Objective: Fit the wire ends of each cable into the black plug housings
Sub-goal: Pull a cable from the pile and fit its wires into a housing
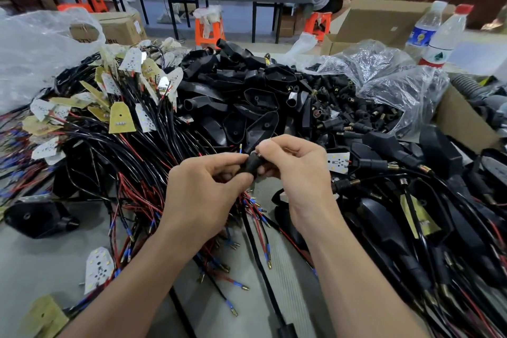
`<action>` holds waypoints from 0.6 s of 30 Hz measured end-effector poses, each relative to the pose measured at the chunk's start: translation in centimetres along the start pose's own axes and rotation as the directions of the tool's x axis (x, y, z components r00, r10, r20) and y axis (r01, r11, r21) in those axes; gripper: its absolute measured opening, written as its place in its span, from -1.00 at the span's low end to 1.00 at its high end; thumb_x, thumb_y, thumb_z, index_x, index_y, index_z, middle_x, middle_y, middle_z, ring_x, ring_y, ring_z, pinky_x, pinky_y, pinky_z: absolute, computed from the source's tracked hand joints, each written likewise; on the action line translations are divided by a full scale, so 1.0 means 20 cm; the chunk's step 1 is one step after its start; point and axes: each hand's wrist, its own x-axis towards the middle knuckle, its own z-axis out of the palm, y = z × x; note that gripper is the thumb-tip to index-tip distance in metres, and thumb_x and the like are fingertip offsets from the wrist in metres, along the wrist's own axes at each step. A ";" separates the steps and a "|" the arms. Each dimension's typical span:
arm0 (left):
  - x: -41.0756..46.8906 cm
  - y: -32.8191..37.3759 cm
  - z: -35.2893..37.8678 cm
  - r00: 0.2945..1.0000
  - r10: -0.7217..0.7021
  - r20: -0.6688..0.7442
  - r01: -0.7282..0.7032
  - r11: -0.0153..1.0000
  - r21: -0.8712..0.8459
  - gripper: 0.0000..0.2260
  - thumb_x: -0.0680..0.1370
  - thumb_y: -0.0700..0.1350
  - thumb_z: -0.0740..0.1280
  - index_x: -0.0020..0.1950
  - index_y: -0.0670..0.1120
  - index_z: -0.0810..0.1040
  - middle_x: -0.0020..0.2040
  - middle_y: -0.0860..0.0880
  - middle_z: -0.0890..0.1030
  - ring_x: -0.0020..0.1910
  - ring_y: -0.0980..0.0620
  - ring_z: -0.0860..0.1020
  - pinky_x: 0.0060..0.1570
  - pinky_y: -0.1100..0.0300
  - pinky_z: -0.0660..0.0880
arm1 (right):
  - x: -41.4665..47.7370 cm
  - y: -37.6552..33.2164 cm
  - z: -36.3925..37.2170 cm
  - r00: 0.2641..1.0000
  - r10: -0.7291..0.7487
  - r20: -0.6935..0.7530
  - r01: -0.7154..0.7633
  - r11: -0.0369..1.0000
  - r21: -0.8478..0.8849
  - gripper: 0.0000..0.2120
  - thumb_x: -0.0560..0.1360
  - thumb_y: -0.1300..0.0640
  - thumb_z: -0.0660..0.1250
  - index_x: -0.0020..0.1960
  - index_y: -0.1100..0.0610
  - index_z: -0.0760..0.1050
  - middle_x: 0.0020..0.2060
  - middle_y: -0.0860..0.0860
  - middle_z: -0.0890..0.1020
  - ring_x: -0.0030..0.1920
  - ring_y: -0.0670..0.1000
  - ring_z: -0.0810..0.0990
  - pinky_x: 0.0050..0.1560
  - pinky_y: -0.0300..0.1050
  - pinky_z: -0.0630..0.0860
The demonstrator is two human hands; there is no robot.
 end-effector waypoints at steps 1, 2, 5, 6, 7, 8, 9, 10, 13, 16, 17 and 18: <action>0.00 0.00 0.00 1.000 -0.003 0.017 0.003 1.000 -0.013 -0.69 0.40 -0.14 0.61 -0.01 0.27 0.75 -0.22 0.24 0.71 -0.20 0.24 0.67 -0.11 0.39 0.58 | 0.00 -0.01 -0.01 0.999 -0.031 -0.043 0.031 0.999 0.007 -0.80 0.51 0.30 0.41 -0.26 0.16 0.70 -0.34 0.15 0.64 -0.36 0.01 0.54 -0.28 -0.14 0.51; 0.00 0.00 0.00 0.999 -0.002 0.043 0.003 1.000 -0.021 -0.68 0.40 -0.15 0.61 -0.04 0.30 0.74 -0.25 0.22 0.71 -0.25 0.23 0.65 -0.16 0.41 0.56 | 0.01 -0.02 -0.01 0.994 -0.055 -0.095 0.058 0.998 0.034 -0.79 0.52 0.31 0.40 -0.25 0.16 0.71 -0.32 0.15 0.65 -0.37 -0.02 0.53 -0.30 -0.20 0.49; -0.01 0.02 0.01 0.993 0.023 0.113 -0.020 0.999 -0.027 -0.71 0.42 -0.16 0.59 -0.06 0.25 0.74 -0.33 0.15 0.68 -0.36 0.25 0.58 -0.27 0.45 0.49 | 0.03 -0.04 -0.03 0.982 -0.090 -0.168 0.116 0.981 0.153 -0.77 0.57 0.34 0.36 -0.20 0.18 0.71 -0.28 0.12 0.68 -0.37 -0.06 0.50 -0.32 -0.25 0.48; -0.02 0.02 0.02 0.993 0.023 0.114 -0.020 0.999 -0.035 -0.76 0.44 -0.17 0.57 -0.05 0.18 0.75 -0.34 0.15 0.68 -0.36 0.26 0.59 -0.27 0.43 0.50 | 0.03 -0.05 -0.03 0.985 -0.097 -0.142 0.121 0.979 0.163 -0.76 0.58 0.32 0.35 -0.19 0.18 0.71 -0.27 0.12 0.69 -0.36 -0.06 0.51 -0.30 -0.24 0.49; -0.02 0.02 0.03 0.994 0.007 0.110 -0.002 0.999 -0.048 -0.79 0.45 -0.17 0.56 -0.02 0.13 0.74 -0.33 0.16 0.70 -0.36 0.27 0.61 -0.27 0.41 0.52 | 0.02 -0.05 -0.02 0.990 -0.096 -0.102 0.113 0.979 0.169 -0.77 0.60 0.29 0.35 -0.17 0.17 0.72 -0.24 0.11 0.70 -0.34 -0.06 0.53 -0.29 -0.23 0.49; -0.02 0.02 0.03 0.993 -0.028 0.114 0.036 0.997 -0.068 -0.77 0.46 -0.18 0.54 0.03 0.12 0.72 -0.32 0.16 0.71 -0.37 0.27 0.61 -0.29 0.39 0.53 | 0.01 -0.05 -0.01 0.994 -0.084 -0.063 0.095 0.978 0.185 -0.77 0.60 0.23 0.35 -0.15 0.15 0.73 -0.21 0.11 0.71 -0.33 -0.05 0.55 -0.27 -0.22 0.49; -0.02 0.03 0.04 0.989 -0.070 0.132 0.082 0.992 -0.091 -0.73 0.46 -0.19 0.52 0.07 0.14 0.68 -0.31 0.13 0.72 -0.40 0.26 0.59 -0.32 0.40 0.51 | 0.01 -0.04 0.00 0.997 -0.061 -0.044 0.069 0.975 0.213 -0.77 0.61 0.18 0.34 -0.12 0.14 0.74 -0.17 0.10 0.73 -0.31 -0.04 0.57 -0.27 -0.22 0.49; -0.01 0.03 0.03 0.982 -0.106 0.156 0.125 0.986 -0.114 -0.67 0.45 -0.20 0.50 0.09 0.18 0.65 -0.32 0.10 0.72 -0.42 0.24 0.59 -0.34 0.40 0.49 | 0.00 -0.04 0.00 0.998 -0.032 -0.054 0.044 0.970 0.241 -0.78 0.60 0.17 0.32 -0.09 0.13 0.74 -0.14 0.09 0.75 -0.29 -0.02 0.60 -0.28 -0.21 0.50; 0.01 0.02 0.02 0.964 -0.177 0.200 0.220 0.950 -0.222 -0.68 0.36 -0.14 0.49 0.02 0.22 0.70 -0.30 -0.01 0.73 -0.38 0.11 0.66 -0.25 0.27 0.61 | 0.01 0.00 -0.02 0.974 0.008 -0.227 -0.007 1.000 0.004 -0.81 0.52 0.22 0.35 -0.03 0.03 0.72 -0.16 -0.03 0.75 -0.20 -0.03 0.68 -0.13 -0.07 0.62; 0.02 0.02 0.02 0.956 -0.205 0.210 0.271 0.892 -0.363 -0.70 0.32 -0.14 0.48 -0.07 0.23 0.73 -0.27 -0.11 0.74 -0.35 0.00 0.68 -0.22 0.10 0.68 | -0.01 0.02 0.00 0.972 0.021 -0.235 -0.095 0.947 -0.307 -0.72 0.40 0.01 0.36 0.09 -0.06 0.67 -0.09 -0.10 0.73 -0.05 -0.01 0.70 0.14 0.14 0.62; 0.02 0.02 0.03 0.954 -0.214 0.211 0.286 0.865 -0.412 -0.71 0.31 -0.16 0.49 -0.07 0.18 0.74 -0.26 -0.14 0.74 -0.34 -0.02 0.68 -0.22 0.10 0.68 | -0.02 0.03 0.02 0.981 0.042 -0.189 -0.105 0.935 -0.339 -0.70 0.40 -0.01 0.37 0.12 -0.08 0.65 -0.08 -0.12 0.72 -0.04 -0.04 0.70 0.15 0.14 0.61; 0.02 0.02 0.04 0.951 -0.223 0.213 0.299 0.838 -0.457 -0.72 0.31 -0.18 0.50 -0.07 0.13 0.75 -0.26 -0.16 0.73 -0.33 -0.03 0.67 -0.22 0.10 0.69 | -0.02 0.03 0.03 0.988 0.064 -0.141 -0.111 0.930 -0.351 -0.72 0.40 -0.01 0.38 0.11 -0.10 0.63 -0.10 -0.13 0.73 -0.06 -0.06 0.70 0.15 0.12 0.62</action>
